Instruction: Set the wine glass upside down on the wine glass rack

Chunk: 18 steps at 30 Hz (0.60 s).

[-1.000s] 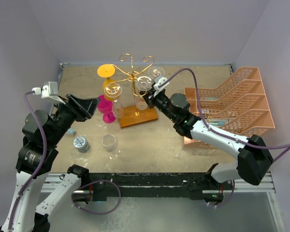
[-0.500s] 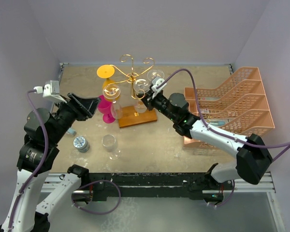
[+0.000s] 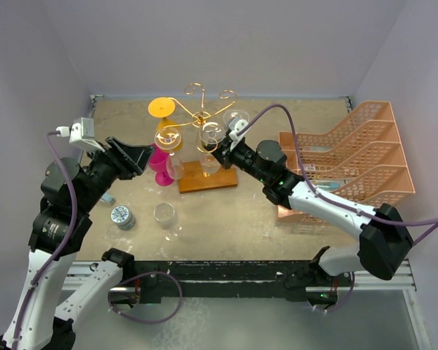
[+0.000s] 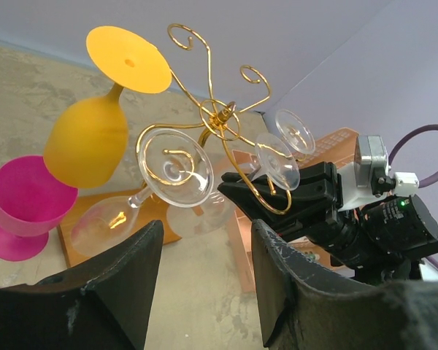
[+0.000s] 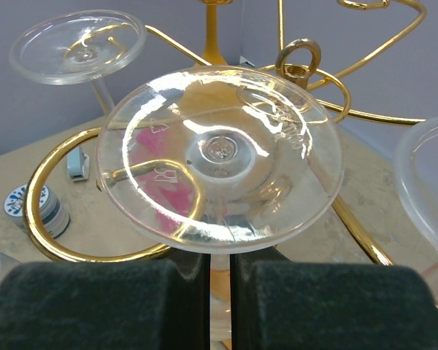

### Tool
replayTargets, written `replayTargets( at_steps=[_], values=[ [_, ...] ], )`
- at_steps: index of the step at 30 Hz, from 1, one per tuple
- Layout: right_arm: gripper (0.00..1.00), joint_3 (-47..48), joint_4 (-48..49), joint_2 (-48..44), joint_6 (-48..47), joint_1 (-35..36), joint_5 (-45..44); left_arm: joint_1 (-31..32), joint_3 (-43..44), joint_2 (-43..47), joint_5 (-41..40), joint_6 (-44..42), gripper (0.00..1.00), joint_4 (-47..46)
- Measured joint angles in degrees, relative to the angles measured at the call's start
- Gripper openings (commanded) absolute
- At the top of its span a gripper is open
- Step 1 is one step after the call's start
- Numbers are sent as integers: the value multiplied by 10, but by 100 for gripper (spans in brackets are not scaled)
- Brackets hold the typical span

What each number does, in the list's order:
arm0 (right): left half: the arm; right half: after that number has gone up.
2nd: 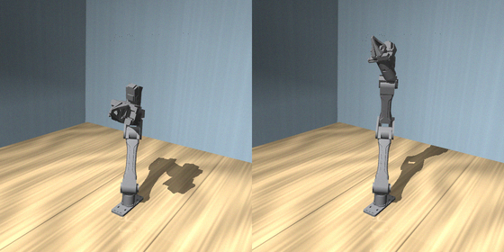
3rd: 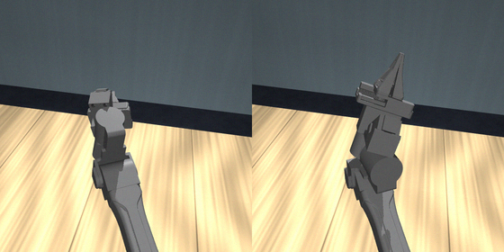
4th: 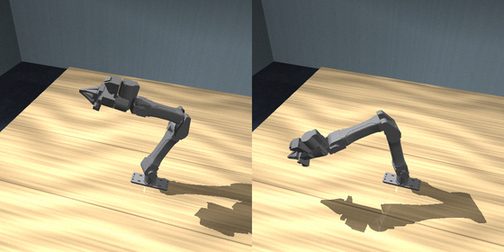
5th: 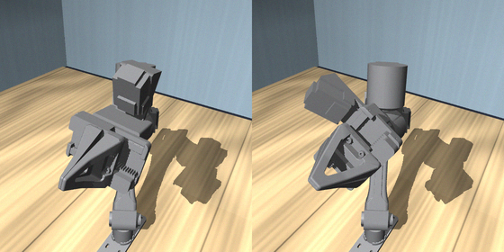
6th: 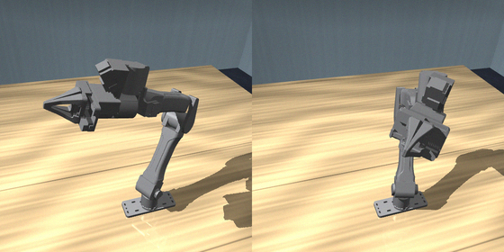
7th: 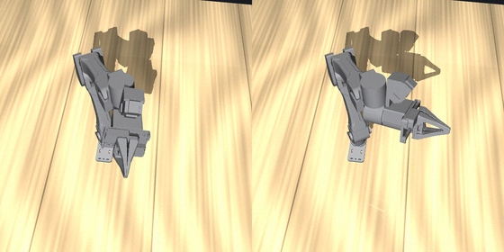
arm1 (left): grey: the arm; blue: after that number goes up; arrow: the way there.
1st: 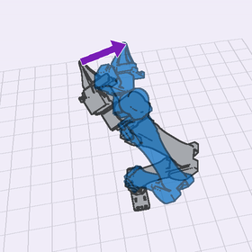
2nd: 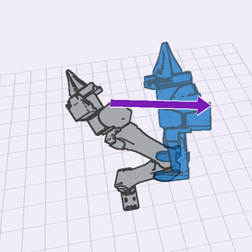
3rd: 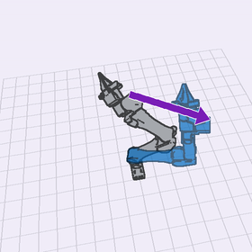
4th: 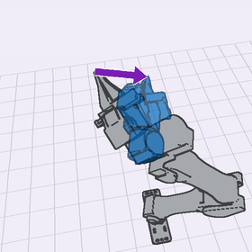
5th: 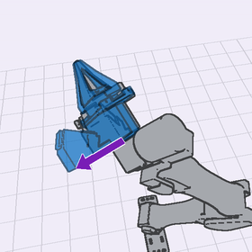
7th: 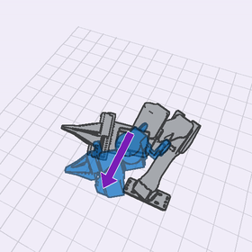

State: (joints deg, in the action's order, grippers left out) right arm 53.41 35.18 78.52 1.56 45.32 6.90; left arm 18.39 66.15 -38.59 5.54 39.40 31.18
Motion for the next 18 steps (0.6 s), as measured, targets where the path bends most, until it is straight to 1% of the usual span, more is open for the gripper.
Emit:
replayTargets(
  at_steps=[5, 11, 18],
  values=[
    [0, 0, -6, -10, 3, 0, 3, 0, 0, -12, 38, 22, 49, -30],
    [0, 0, -7, -16, 4, 0, 2, 0, -3, -58, 112, 93, 49, -123],
    [0, 0, -7, -16, 4, 0, 2, 1, -4, -110, 129, 153, 49, -179]
  ],
)
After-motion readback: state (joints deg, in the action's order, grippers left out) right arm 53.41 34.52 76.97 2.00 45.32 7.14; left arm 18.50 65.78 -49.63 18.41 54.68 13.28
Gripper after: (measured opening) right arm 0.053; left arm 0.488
